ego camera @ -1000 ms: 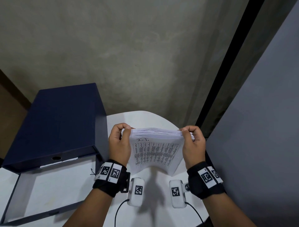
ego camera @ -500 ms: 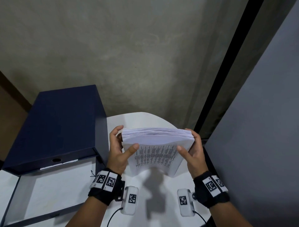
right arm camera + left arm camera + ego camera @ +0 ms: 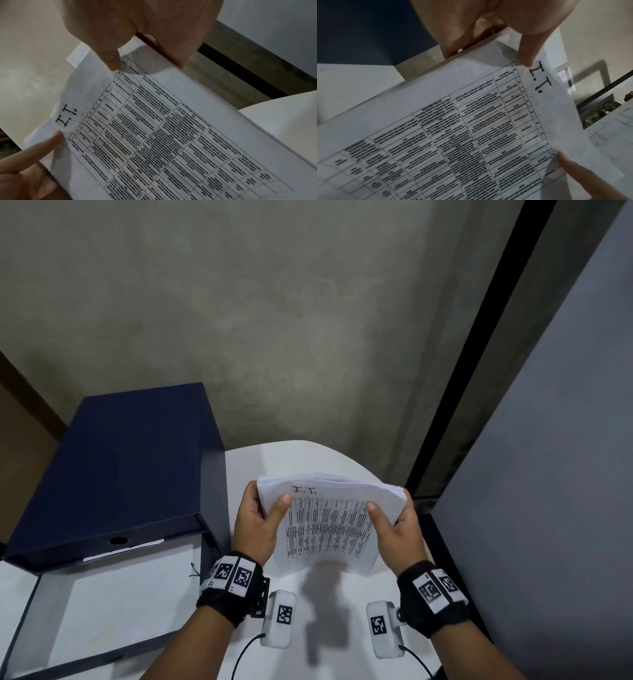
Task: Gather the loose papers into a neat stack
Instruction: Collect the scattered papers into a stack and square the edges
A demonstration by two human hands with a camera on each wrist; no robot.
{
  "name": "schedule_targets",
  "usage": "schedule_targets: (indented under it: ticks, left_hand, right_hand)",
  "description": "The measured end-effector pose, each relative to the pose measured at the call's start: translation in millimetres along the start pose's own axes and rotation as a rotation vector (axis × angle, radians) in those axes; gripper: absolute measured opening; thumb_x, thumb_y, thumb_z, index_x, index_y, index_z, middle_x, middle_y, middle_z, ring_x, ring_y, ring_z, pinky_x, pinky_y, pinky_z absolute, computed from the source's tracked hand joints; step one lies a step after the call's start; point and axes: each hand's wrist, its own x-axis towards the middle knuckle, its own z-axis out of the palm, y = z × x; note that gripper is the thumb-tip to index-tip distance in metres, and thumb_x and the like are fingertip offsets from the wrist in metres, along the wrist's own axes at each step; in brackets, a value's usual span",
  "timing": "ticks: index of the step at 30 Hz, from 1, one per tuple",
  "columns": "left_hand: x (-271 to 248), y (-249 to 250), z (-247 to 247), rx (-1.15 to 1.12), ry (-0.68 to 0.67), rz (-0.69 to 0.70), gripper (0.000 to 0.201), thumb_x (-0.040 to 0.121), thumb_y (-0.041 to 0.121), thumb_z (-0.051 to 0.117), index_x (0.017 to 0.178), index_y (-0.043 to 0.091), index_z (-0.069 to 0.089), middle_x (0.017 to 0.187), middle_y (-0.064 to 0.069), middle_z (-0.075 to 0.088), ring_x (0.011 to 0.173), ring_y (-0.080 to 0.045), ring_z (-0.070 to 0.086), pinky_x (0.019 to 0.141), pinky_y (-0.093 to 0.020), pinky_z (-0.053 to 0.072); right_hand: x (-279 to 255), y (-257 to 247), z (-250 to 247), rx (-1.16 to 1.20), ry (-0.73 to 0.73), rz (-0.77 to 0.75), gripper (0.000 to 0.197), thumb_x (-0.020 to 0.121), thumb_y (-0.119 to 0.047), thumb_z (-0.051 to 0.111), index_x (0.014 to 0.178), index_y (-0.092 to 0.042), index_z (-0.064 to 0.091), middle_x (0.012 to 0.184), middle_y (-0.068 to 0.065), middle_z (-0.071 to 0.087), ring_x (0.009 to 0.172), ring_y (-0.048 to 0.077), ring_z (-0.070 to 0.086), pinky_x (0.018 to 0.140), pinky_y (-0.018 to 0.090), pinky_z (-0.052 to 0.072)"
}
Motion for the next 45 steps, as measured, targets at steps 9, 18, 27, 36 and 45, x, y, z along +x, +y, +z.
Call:
schedule_targets:
  ticks: [9,18,27,36,45]
  left_hand:
    - [-6,17,18,0.157,0.022,0.14,0.021,0.093,0.02,0.051,0.105,0.035,0.042,0.099,0.014,0.063,0.084,0.01,0.063,0.07,-0.006,0.048]
    - [-25,-7,18,0.38,-0.02,0.0,0.022,0.096,0.012,0.051,0.108,0.022,0.036,0.094,0.004,0.062,0.08,-0.009,0.061,0.069,-0.005,0.046]
    - [-23,-28,16,0.418,0.008,-0.033,0.024,0.095,0.013,0.052,0.108,0.023,0.035,0.093,0.002,0.063,0.084,-0.016,0.065,0.071,-0.014,0.049]
    - [-22,-64,3,0.502,-0.063,-0.163,0.038,0.092,0.016,0.057,0.126,0.012,0.039,0.108,-0.006,0.066,0.096,-0.026,0.064,0.086,-0.031,0.051]
    - [-28,-80,0,0.541,-0.101,-0.229,0.034,0.093,0.015,0.054,0.126,0.012,0.048,0.116,-0.007,0.067,0.105,-0.026,0.063,0.089,-0.026,0.046]
  right_hand:
    - [6,-24,9,0.055,0.043,-0.087,0.025,0.094,-0.006,0.057,0.102,-0.028,0.049,0.094,-0.008,0.066,0.081,-0.005,0.066,0.073,0.012,0.051]
    - [-9,13,11,-0.106,-0.019,0.118,0.033,0.097,-0.018,0.054,0.128,-0.023,0.044,0.112,-0.009,0.066,0.105,0.006,0.064,0.099,0.044,0.051]
    - [-8,19,15,-0.129,-0.061,0.081,0.026,0.098,-0.016,0.052,0.112,-0.037,0.044,0.105,-0.014,0.065,0.096,-0.001,0.064,0.088,0.029,0.052]
    - [-25,43,10,-0.212,-0.047,0.188,0.034,0.093,-0.008,0.058,0.108,-0.035,0.044,0.099,-0.016,0.062,0.089,-0.002,0.061,0.076,0.021,0.05]
    - [-24,57,15,-0.289,0.005,0.215,0.03,0.095,-0.017,0.057,0.124,-0.01,0.054,0.09,-0.017,0.063,0.081,0.0,0.061,0.079,0.033,0.053]
